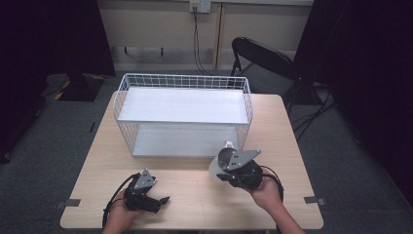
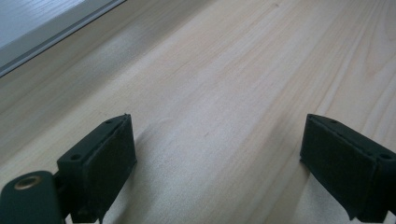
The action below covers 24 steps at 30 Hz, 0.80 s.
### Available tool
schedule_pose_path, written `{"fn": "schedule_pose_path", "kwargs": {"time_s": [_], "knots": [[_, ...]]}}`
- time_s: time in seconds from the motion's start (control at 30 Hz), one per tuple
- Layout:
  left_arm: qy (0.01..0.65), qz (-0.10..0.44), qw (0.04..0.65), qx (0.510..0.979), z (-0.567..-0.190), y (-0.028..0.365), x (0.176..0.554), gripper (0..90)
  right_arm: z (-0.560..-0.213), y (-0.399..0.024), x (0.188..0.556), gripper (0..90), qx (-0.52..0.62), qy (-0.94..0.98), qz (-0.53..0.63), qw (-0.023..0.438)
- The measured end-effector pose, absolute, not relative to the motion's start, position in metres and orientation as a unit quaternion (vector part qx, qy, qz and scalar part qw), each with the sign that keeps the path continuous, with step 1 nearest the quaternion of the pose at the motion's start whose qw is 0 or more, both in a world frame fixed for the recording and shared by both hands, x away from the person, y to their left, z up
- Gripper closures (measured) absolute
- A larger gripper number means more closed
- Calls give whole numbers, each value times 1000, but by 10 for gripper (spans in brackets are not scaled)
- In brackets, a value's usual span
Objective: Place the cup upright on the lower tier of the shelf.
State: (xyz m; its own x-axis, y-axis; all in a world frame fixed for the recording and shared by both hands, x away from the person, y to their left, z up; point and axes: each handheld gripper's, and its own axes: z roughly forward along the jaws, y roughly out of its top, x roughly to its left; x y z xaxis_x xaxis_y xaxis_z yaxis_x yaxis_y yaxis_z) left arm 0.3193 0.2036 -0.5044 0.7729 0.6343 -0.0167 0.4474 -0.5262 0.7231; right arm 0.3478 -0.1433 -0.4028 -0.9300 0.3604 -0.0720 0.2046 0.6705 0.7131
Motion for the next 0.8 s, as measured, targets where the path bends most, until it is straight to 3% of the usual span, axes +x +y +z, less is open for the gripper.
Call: {"fn": "schedule_pose_path", "kwargs": {"time_s": [0.8], "knots": [[312, 125, 373, 865, -504, 204, 319, 95, -404, -126, 370, 836, 162, 905, 375, 121]]}}
